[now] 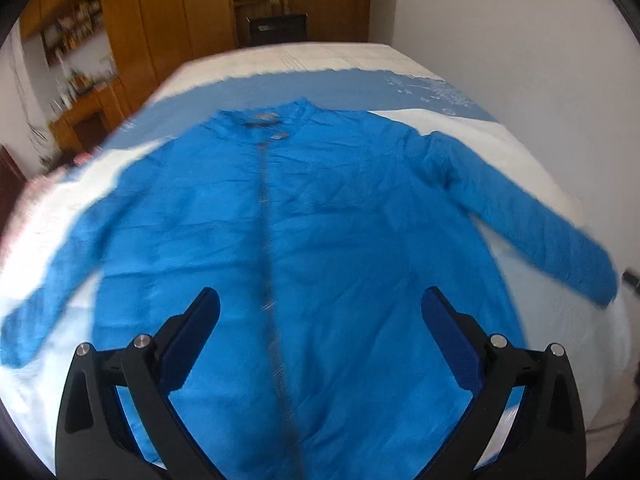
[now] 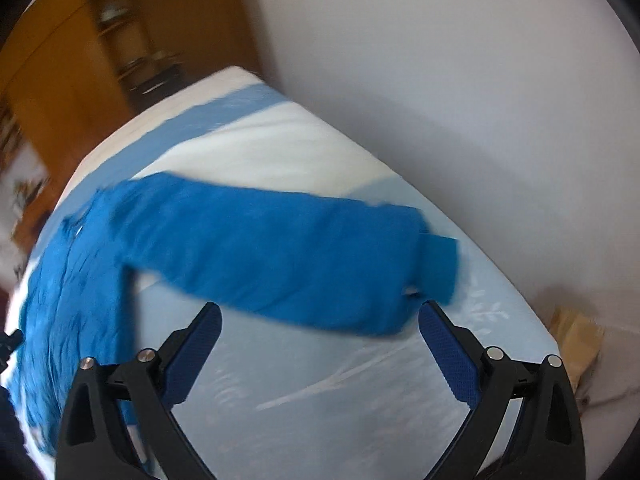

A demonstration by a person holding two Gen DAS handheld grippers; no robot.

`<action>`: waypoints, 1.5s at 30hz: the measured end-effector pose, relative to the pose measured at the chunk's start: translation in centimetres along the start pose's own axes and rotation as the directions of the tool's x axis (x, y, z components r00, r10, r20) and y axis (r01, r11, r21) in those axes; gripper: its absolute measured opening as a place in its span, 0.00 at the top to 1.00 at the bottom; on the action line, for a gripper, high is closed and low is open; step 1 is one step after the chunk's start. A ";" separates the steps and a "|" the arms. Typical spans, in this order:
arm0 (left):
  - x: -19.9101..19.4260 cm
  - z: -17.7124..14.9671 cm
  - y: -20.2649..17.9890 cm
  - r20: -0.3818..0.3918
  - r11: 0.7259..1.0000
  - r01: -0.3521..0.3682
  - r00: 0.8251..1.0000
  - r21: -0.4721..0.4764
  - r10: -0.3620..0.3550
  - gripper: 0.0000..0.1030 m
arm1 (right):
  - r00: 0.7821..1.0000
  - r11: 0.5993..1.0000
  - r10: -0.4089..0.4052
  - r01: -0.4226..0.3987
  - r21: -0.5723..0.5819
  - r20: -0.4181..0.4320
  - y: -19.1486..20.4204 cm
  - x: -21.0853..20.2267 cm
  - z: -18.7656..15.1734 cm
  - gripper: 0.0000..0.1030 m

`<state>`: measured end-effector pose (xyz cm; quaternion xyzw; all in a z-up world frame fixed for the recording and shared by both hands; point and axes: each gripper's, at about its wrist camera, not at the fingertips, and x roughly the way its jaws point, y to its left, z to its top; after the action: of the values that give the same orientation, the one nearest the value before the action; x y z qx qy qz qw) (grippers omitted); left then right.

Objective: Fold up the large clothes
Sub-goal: 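Grasp the blue jacket sleeve cuff with the right gripper and lift it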

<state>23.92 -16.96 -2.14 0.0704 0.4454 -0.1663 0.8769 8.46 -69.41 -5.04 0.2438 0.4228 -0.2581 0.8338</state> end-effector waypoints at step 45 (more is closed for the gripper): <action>10.0 7.2 7.8 -0.081 0.976 0.093 0.991 -0.197 -0.111 0.23 | 0.774 0.716 0.531 -0.628 -0.307 -0.344 34.0 10.1 8.5 0.74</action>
<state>37.65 -13.92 -6.10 -0.0303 0.5021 -0.1638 0.8486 40.17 -51.56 -2.58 0.2149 0.4618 0.1416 0.8488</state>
